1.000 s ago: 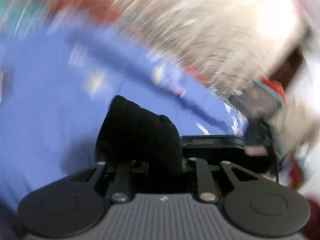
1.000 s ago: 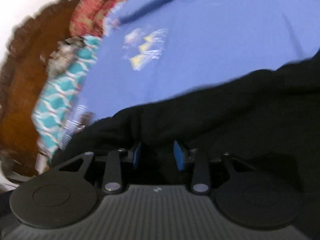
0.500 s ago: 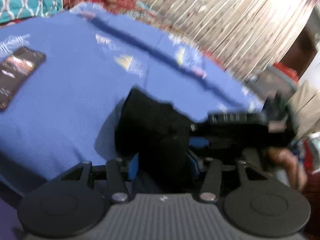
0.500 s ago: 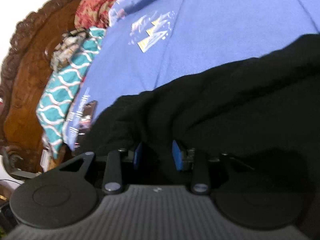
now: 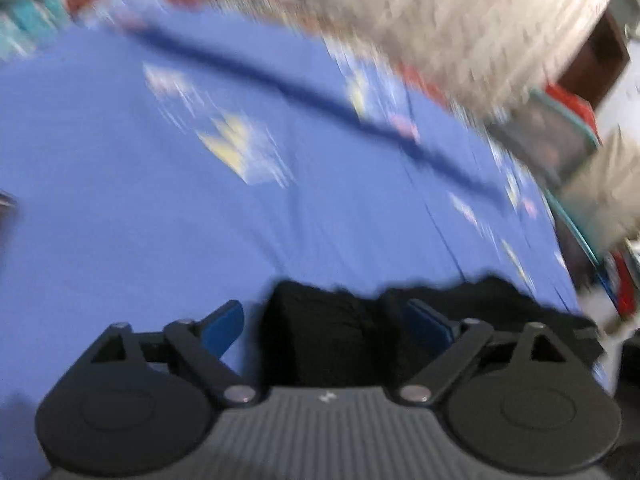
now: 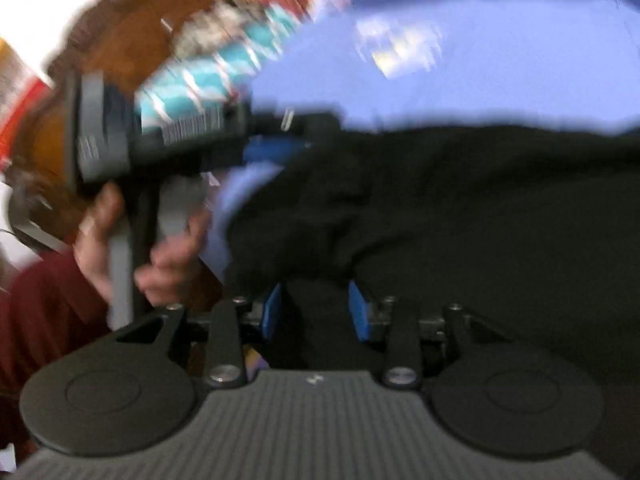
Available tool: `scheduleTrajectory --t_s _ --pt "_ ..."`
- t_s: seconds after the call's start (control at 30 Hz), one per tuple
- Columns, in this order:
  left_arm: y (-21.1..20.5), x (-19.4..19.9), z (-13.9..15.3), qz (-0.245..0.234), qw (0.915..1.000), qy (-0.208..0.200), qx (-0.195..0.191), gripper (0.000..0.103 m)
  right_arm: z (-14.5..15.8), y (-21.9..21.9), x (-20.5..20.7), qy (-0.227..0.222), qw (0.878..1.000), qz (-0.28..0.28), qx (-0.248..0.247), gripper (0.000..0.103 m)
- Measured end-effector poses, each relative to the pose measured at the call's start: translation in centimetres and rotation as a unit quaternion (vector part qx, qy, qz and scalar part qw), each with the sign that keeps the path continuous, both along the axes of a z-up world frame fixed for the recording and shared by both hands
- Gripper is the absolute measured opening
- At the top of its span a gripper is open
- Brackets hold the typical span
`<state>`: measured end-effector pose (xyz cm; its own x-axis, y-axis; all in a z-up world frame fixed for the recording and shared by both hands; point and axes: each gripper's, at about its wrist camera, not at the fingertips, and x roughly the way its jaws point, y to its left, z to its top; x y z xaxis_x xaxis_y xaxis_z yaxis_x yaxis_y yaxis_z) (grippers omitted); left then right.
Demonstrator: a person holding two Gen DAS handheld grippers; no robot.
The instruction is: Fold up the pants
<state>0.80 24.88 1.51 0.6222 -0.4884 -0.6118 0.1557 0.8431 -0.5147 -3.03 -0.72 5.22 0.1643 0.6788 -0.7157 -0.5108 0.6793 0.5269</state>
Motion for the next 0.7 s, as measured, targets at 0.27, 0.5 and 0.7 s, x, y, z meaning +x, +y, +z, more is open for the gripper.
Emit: scheduleTrajectory --t_s 0.27,0.5,0.7 --pt "-0.7 -2.0 3.2 0.077 0.9934 -0.084 0.009 0.019 -1.3 0.2 1.8 0.023 0.999 -0.034 0.034 0.031" --pt "-1.9 -0.1 -1.2 0.144 0.9841 -0.043 0.095 0.026 -2.9 3.6 4.6 0.021 0.998 -0.052 0.016 0.029" --pt "-1.2 -2.1 1.8 0.186 0.9749 -0.052 0.111 0.058 -1.3 0.5 4.5 0.033 0.995 -0.062 0.069 0.038"
